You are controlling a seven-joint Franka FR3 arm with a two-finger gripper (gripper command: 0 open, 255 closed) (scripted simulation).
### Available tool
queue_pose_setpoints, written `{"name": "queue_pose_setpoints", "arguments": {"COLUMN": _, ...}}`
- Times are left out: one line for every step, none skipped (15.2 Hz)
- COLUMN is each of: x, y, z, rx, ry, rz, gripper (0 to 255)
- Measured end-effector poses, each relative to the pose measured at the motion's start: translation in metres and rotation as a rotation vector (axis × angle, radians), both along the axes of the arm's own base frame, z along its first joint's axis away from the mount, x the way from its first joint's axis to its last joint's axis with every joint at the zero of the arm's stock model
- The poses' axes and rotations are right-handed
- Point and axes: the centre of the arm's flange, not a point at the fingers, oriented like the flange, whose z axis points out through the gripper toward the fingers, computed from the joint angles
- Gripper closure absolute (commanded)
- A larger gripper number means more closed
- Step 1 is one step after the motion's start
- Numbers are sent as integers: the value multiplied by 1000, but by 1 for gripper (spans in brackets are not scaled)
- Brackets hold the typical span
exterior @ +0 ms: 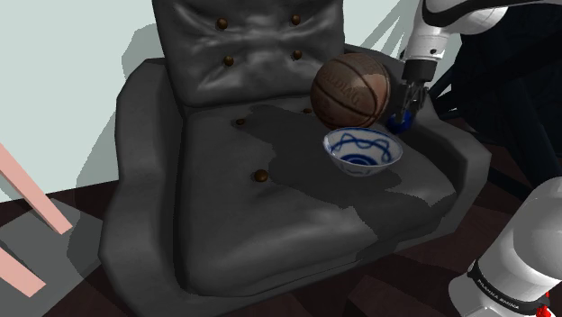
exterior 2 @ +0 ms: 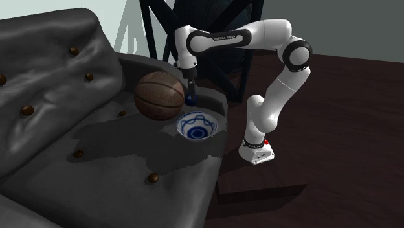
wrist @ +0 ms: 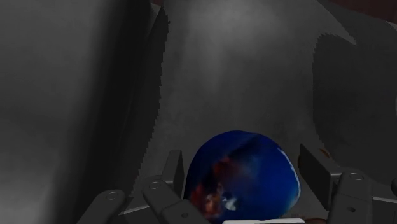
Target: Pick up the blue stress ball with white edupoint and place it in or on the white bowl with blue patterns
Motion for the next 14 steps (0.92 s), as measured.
{"name": "queue_pose_setpoints", "arguments": {"x": -1, "y": -1, "z": 5, "rx": 0, "ry": 0, "rz": 0, "gripper": 255}}
{"name": "queue_pose_setpoints", "arguments": {"x": 0, "y": -1, "z": 10, "rx": 0, "ry": 0, "rz": 0, "gripper": 255}}
{"name": "queue_pose_setpoints", "arguments": {"x": 0, "y": -1, "z": 16, "rx": 0, "ry": 0, "rz": 0, "gripper": 255}}
{"name": "queue_pose_setpoints", "arguments": {"x": 0, "y": 0, "z": 22, "rx": 0, "ry": 0, "rz": 0, "gripper": 255}}
{"name": "queue_pose_setpoints", "arguments": {"x": 0, "y": 1, "z": 27, "rx": 0, "ry": 0, "rz": 0, "gripper": 255}}
{"name": "queue_pose_setpoints", "arguments": {"x": -1, "y": 1, "z": 32, "rx": 0, "ry": 0, "rz": 0, "gripper": 255}}
{"name": "queue_pose_setpoints", "arguments": {"x": 0, "y": 0, "z": 37, "rx": 0, "ry": 0, "rz": 0, "gripper": 255}}
{"name": "queue_pose_setpoints", "arguments": {"x": 0, "y": 0, "z": 42, "rx": 0, "ry": 0, "rz": 0, "gripper": 255}}
{"name": "queue_pose_setpoints", "arguments": {"x": 0, "y": 1, "z": 47, "rx": 0, "ry": 0, "rz": 0, "gripper": 255}}
{"name": "queue_pose_setpoints", "arguments": {"x": -1, "y": 0, "z": 52, "rx": 0, "ry": 0, "rz": 0, "gripper": 255}}
{"name": "queue_pose_setpoints", "arguments": {"x": 0, "y": 0, "z": 57, "rx": 0, "ry": 0, "rz": 0, "gripper": 255}}
{"name": "queue_pose_setpoints", "arguments": {"x": 1, "y": -1, "z": 62, "rx": 0, "ry": 0, "rz": 0, "gripper": 255}}
{"name": "queue_pose_setpoints", "arguments": {"x": 2, "y": -1, "z": 68, "rx": 0, "ry": 0, "rz": 0, "gripper": 255}}
{"name": "queue_pose_setpoints", "arguments": {"x": 0, "y": 0, "z": 74, "rx": 0, "ry": 0, "rz": 0, "gripper": 255}}
